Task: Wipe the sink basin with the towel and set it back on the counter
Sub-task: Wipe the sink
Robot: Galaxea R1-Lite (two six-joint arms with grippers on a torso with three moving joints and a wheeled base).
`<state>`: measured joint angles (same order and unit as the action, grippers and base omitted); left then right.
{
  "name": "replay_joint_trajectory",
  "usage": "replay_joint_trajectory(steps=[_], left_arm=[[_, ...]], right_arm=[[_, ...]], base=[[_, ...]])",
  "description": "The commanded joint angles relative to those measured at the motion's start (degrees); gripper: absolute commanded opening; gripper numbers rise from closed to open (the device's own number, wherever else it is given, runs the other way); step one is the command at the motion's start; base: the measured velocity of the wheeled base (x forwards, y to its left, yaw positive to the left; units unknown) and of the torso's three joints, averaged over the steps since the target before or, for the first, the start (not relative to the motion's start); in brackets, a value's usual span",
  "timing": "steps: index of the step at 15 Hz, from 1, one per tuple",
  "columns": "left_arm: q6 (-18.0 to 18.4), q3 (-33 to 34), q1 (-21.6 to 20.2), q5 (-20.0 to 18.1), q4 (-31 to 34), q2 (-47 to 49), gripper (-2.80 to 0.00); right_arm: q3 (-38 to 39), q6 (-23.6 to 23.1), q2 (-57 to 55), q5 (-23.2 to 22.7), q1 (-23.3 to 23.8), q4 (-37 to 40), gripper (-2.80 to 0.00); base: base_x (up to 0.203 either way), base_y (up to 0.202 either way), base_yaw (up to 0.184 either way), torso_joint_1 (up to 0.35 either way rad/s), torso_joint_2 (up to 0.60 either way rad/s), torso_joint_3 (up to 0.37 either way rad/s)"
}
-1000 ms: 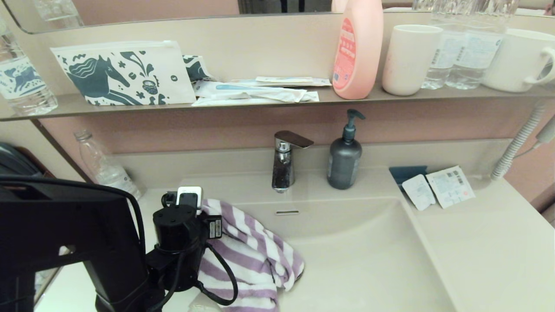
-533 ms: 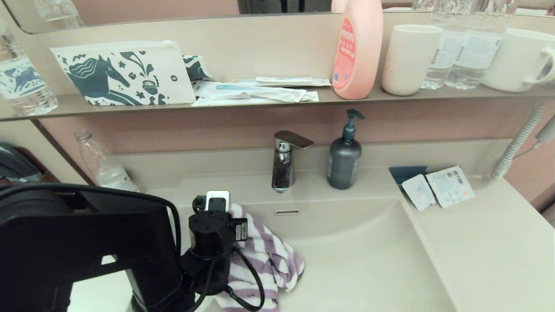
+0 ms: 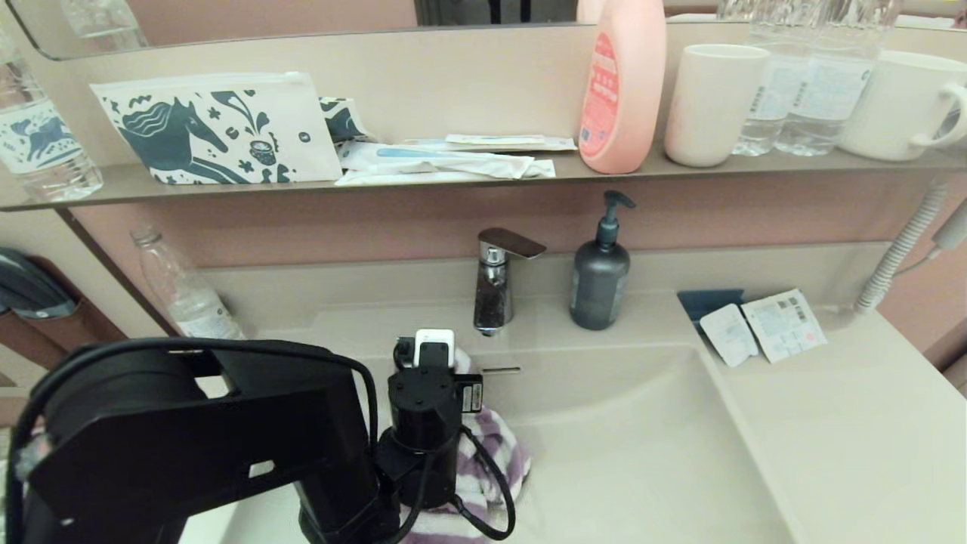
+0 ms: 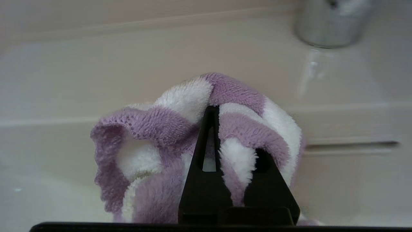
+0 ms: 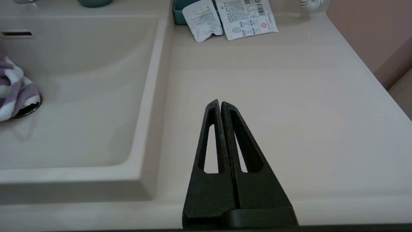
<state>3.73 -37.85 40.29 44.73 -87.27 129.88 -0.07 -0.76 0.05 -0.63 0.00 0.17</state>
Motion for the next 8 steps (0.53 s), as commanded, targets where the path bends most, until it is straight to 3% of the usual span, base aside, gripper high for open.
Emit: replay_joint_trajectory(steps=[1,8], left_arm=[[-0.04,-0.64,1.69,0.71,-1.23,1.43,-2.8],[-1.85,1.92,2.82,1.59,-1.23,0.45,-2.8]], right_arm=[[0.05,-0.03,-0.05,-0.03,0.0,0.01,-2.8],[0.06,-0.03,-0.05,-0.03,0.0,0.01,-2.8]], base=[[0.0,0.0,0.0,0.0,0.0,0.0],[0.0,0.0,0.0,0.0,0.0,0.0]])
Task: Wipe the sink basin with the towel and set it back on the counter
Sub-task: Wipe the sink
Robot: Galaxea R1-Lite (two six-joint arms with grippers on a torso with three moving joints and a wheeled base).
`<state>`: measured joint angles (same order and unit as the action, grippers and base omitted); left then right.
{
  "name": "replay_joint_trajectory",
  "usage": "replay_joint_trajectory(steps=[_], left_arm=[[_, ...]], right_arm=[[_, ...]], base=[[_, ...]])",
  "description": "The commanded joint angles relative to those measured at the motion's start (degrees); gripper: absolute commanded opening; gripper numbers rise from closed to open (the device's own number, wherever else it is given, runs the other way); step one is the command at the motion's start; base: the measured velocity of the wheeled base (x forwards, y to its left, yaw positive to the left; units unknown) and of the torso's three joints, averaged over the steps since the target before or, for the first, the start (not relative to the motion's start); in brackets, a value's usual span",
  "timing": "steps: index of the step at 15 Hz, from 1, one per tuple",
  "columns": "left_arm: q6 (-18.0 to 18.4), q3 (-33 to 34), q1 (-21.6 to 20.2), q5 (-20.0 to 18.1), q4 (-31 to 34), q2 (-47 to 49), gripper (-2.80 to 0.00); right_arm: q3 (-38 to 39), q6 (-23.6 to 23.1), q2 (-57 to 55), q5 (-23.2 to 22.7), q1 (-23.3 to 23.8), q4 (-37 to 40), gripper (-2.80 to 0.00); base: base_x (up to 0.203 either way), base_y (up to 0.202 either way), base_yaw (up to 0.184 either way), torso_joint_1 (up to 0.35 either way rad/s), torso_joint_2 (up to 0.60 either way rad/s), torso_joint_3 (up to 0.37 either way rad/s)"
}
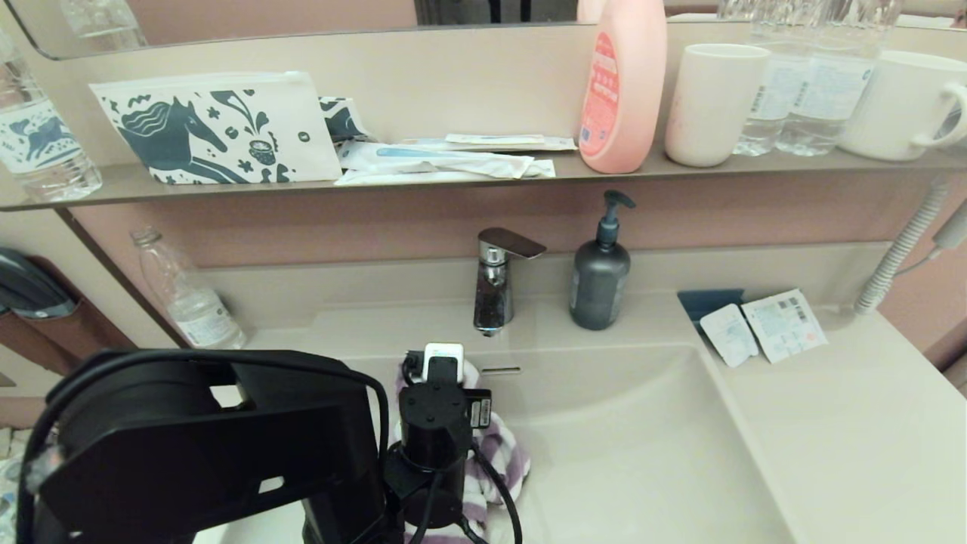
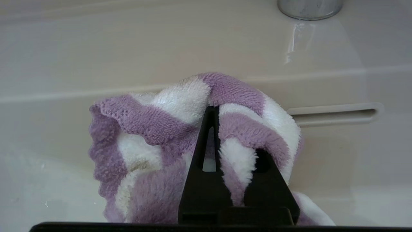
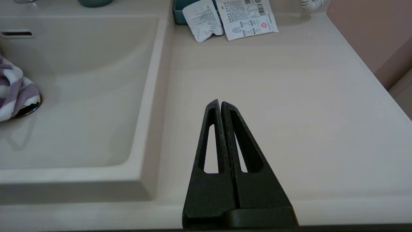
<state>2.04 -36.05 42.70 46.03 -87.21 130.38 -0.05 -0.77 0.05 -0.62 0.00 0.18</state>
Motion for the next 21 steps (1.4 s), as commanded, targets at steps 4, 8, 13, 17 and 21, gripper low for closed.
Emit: replay_joint_trajectory(steps=[4,8,13,17,21], left_arm=[[-0.98,-2.82,0.99,-0.27,-0.67,1.94,-2.8],[-3.87,-5.9,0.94,-1.72,4.88,1.9,-2.8],[-9.75,0.04,0.79,-1.88,8.79,-0.44,-2.8],[-11.89,12.1,-1.37,-3.06,8.4,-8.58,-2.8],[-11.43,20.72,-4.34,-3.21,8.4,-21.37,-2.8]], right_arm=[[-0.03,-0.02,-0.05,-0.07,0.0,-0.01,-2.8],[0.04,-0.02,-0.05,0.0,0.0,-0.01,-2.8],[-0.04,-0.02,-0.05,-0.08,0.0,-0.01,-2.8],[-0.03,-0.02,-0.05,-0.07,0.0,-0.01,-2.8],[-0.04,0.06,-0.05,-0.08,0.0,-0.01,-2.8]], base=[[0.0,0.0,0.0,0.0,0.0,0.0],[0.0,0.0,0.0,0.0,0.0,0.0],[0.0,0.0,0.0,0.0,0.0,0.0],[0.0,0.0,0.0,0.0,0.0,0.0],[0.0,0.0,0.0,0.0,0.0,0.0]])
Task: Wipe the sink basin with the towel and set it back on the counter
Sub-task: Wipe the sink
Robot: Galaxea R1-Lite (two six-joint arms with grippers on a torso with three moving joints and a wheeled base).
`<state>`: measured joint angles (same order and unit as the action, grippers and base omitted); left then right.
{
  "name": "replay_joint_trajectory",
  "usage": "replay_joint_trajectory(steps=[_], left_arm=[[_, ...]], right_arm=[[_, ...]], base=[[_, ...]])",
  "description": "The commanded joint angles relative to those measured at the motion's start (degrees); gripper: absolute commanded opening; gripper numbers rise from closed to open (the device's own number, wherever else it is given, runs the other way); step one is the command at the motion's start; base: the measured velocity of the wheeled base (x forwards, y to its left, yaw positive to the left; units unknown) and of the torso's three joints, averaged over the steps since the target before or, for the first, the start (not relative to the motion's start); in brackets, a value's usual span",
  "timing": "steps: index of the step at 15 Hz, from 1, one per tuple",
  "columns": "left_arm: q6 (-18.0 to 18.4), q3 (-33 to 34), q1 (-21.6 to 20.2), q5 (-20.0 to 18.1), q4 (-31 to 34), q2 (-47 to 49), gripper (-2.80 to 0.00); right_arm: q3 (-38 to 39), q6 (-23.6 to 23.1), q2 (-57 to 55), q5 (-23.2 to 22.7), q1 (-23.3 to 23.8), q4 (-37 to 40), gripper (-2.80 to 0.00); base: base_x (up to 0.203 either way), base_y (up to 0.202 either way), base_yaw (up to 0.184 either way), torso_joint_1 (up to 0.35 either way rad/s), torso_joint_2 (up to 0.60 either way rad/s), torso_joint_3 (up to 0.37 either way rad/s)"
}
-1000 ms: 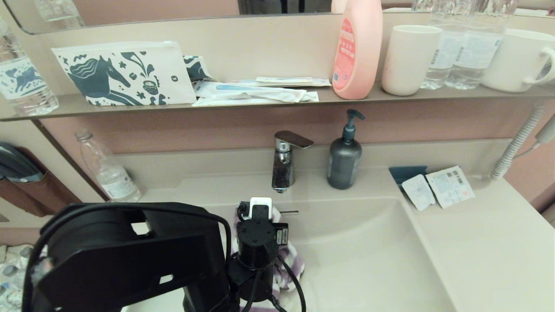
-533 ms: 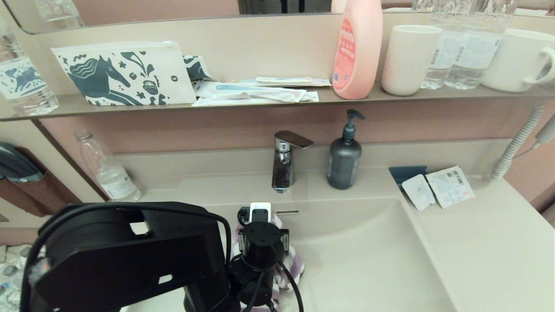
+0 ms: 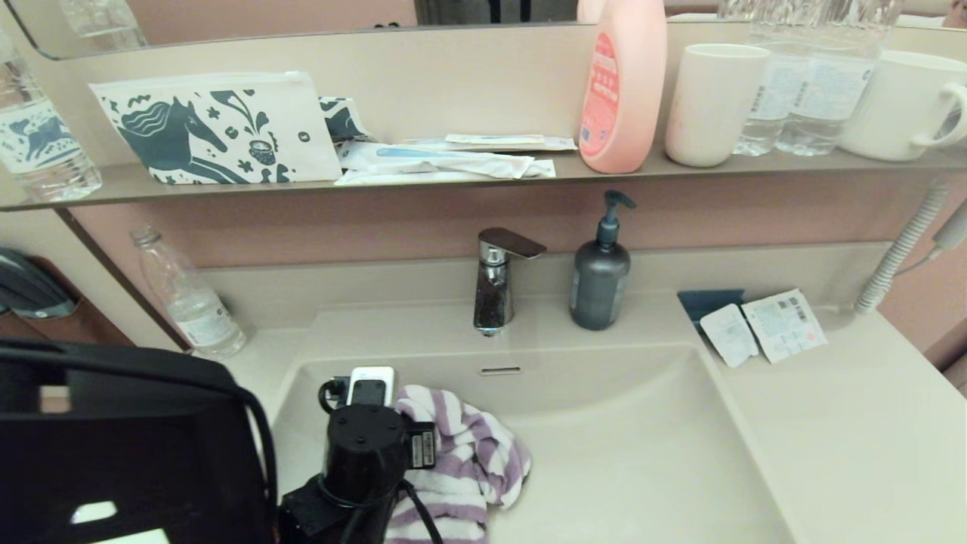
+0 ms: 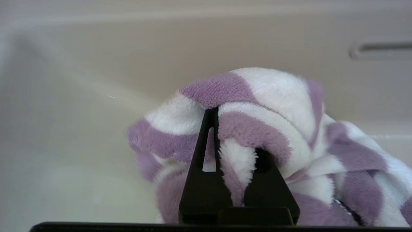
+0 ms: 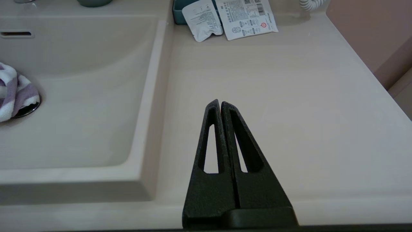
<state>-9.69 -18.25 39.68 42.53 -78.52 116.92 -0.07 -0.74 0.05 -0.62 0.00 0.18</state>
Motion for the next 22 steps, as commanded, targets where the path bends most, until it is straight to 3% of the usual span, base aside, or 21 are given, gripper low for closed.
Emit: replay_joint_trajectory(steps=[1,4,7,8,10,12,14,18,22], left_arm=[[1.46,4.57,-2.78,0.26,0.55,-11.5,-2.8],[4.55,5.85,-9.86,-1.02,7.4,-23.19,-2.8],[5.55,-0.12,-22.98,-1.06,23.55,-32.12,-2.8],[5.9,-1.87,-24.48,-1.5,29.67,-36.24,-2.8],[6.62,-6.06,-25.83,-3.54,45.43,-46.01,-2.8],[6.98,-15.18,-26.54,-4.99,62.85,-52.55,-2.8],[6.63,-23.07,-27.69,-5.87,74.84,-55.5,-2.8],[6.46,-29.85,-28.39,-6.28,84.5,-56.89,-2.8],[6.66,-37.32,-29.59,-6.95,90.27,-56.11,-2.8]], right_arm=[[0.05,-0.05,-0.05,0.01,0.0,-0.01,-2.8],[-0.01,-0.05,-0.05,-0.01,0.0,-0.01,-2.8],[-0.01,0.01,-0.05,-0.01,0.0,-0.01,-2.8],[0.06,-0.03,-0.05,0.0,0.0,-0.01,-2.8],[-0.01,-0.05,-0.05,-0.02,0.0,-0.01,-2.8],[-0.01,-0.05,-0.05,-0.04,0.0,-0.01,-2.8],[-0.01,0.04,-0.05,-0.07,0.0,-0.01,-2.8],[0.02,-0.05,-0.05,-0.04,0.0,-0.01,-2.8],[0.02,-0.05,-0.05,-0.01,0.0,-0.01,-2.8]], base=[[0.0,0.0,0.0,0.0,0.0,0.0],[0.0,0.0,0.0,0.0,0.0,0.0],[0.0,0.0,0.0,0.0,0.0,0.0],[0.0,0.0,0.0,0.0,0.0,0.0],[0.0,0.0,0.0,0.0,0.0,0.0],[0.0,0.0,0.0,0.0,0.0,0.0],[0.0,0.0,0.0,0.0,0.0,0.0],[0.0,0.0,0.0,0.0,0.0,0.0],[0.0,0.0,0.0,0.0,0.0,0.0]])
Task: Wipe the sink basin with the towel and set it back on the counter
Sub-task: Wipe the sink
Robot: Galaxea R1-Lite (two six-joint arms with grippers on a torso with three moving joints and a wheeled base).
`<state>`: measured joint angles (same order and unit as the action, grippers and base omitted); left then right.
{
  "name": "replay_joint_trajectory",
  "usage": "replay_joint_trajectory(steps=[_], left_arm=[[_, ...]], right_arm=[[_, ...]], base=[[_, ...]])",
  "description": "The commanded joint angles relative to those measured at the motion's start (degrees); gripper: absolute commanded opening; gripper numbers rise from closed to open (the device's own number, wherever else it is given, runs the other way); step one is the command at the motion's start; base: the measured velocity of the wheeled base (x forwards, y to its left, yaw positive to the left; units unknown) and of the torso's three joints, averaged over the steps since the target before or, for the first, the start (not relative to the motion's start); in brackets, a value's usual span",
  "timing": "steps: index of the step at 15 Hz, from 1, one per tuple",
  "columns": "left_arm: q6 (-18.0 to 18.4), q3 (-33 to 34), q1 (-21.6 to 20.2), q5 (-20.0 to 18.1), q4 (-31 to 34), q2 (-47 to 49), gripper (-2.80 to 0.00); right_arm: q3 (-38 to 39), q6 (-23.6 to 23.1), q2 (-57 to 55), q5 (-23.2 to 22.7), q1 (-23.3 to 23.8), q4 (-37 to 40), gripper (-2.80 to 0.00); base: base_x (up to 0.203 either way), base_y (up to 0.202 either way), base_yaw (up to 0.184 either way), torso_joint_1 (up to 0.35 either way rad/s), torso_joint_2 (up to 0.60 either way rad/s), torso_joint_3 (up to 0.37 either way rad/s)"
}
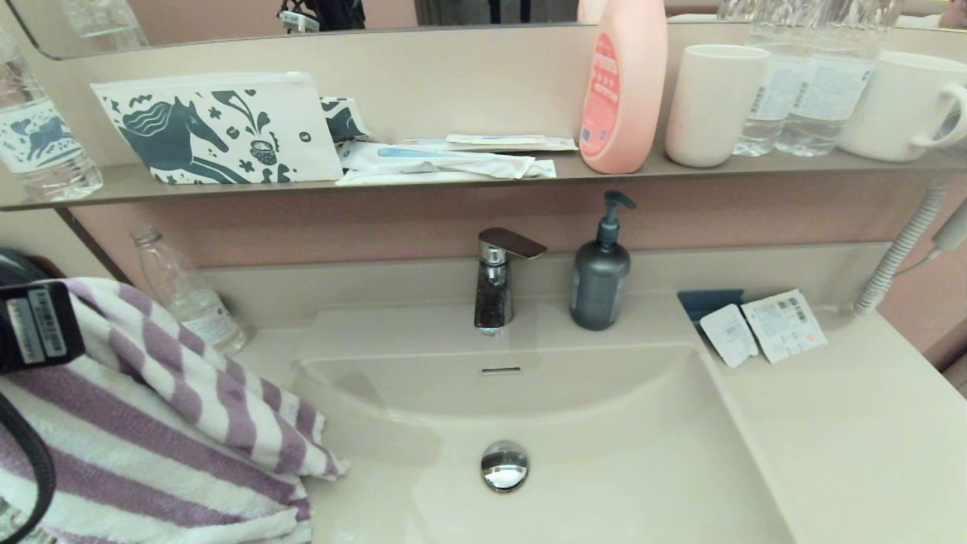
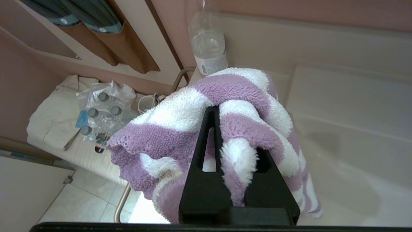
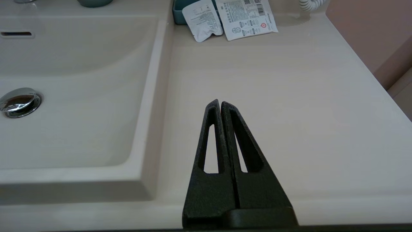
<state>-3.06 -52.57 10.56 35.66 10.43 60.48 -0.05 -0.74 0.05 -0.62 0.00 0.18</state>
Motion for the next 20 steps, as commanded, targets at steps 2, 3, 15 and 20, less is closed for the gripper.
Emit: replay_joint_trajectory(steps=[2,3,15,20], left_arm=[[0.78,-7.31,-1.56,-0.51,4.63,0.91,-2.8],[1.58,-9.14,-3.09,-0.87,6.51,1.1,-2.8],[7.1,-12.49,-28.11,-21.17,8.16,2.75,-2.8],[11.24,-20.17,-41.96,-31.42,9.67,6.12,-2.8]], right_arm=[[-0.04,-0.05,-0.05,-0.05,0.0,-0.01,-2.8],[0.04,0.0,-0.05,0.0,0.0,-0.01,-2.8],[-0.03,-0.03,-0.05,-0.04,0.0,-0.01,-2.8],[-0.04,-0.05,-0.05,-0.07,0.0,-0.01,-2.8]], base=[[0.0,0.0,0.0,0.0,0.0,0.0],[0.0,0.0,0.0,0.0,0.0,0.0],[0.0,0.0,0.0,0.0,0.0,0.0],[0.0,0.0,0.0,0.0,0.0,0.0]])
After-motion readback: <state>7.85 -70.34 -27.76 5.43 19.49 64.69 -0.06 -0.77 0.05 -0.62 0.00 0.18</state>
